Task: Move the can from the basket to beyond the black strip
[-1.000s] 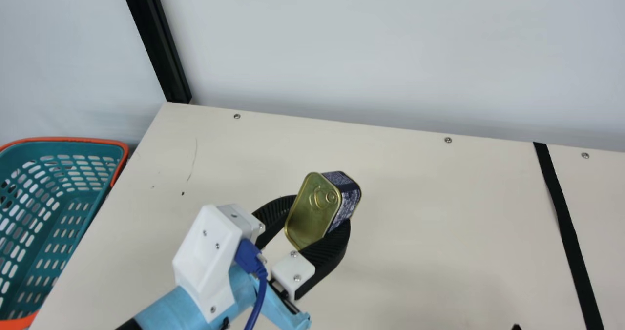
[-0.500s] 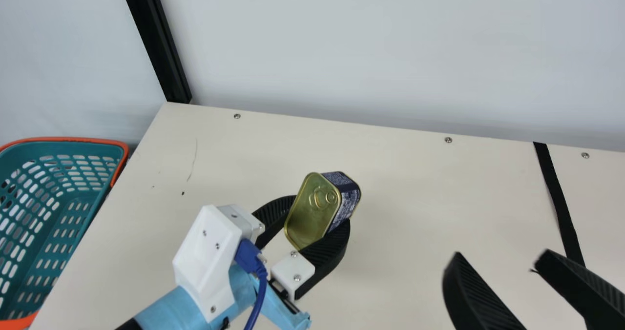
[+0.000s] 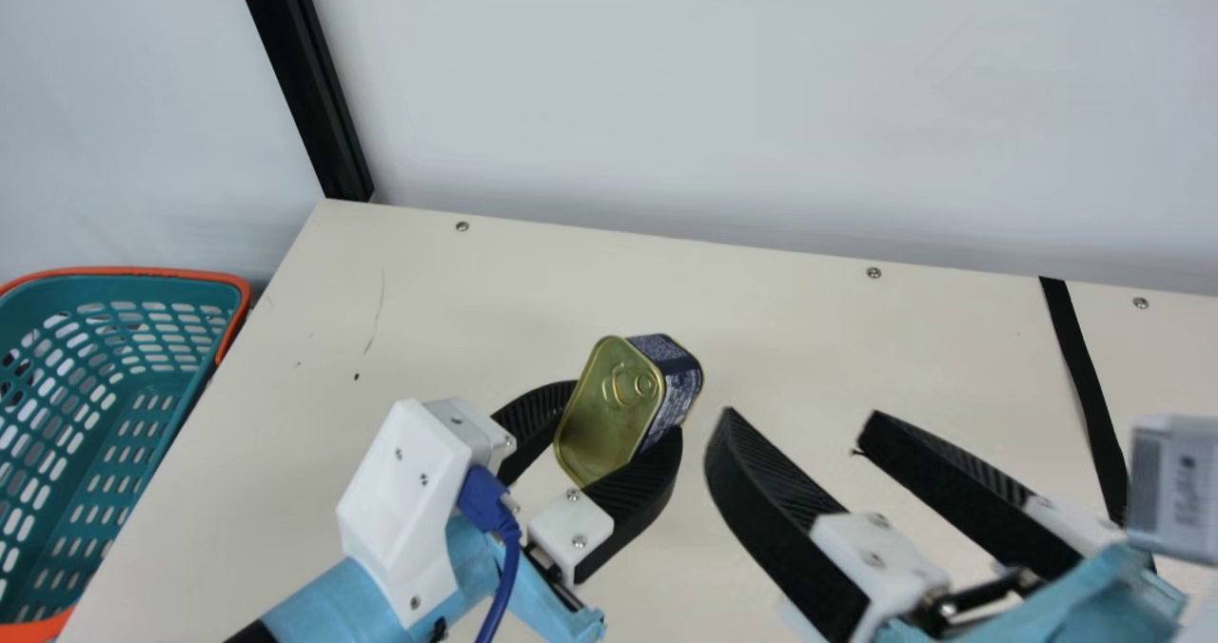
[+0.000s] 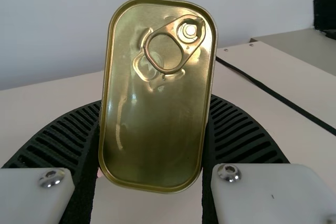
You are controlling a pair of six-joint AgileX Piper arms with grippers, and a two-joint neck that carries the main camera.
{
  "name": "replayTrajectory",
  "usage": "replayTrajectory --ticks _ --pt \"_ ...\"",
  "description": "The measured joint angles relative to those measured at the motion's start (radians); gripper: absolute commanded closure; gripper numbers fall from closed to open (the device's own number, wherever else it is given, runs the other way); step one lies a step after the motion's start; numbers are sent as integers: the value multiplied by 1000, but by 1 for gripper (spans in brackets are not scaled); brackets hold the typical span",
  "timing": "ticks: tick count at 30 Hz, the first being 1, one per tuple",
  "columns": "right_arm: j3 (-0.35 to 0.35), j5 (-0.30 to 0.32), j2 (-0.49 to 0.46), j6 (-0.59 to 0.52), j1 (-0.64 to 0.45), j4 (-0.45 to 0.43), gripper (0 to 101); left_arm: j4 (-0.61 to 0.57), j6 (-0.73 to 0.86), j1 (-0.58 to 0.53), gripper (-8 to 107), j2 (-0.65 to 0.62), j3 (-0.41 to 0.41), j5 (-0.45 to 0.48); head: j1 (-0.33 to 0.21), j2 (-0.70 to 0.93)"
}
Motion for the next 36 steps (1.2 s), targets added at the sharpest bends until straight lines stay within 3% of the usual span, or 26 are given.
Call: replayTrajectory --ticks 12,22,36 --pt "-81 40 175 -239 -29 256 0 0 0 0 89 0 0 0 5 0" --pt "-104 98 287 -458 -65 449 0 0 0 0 89 0 0 0 0 0" --pt "-126 96 409 -656 -37 599 0 0 0 0 89 0 0 0 0 0"
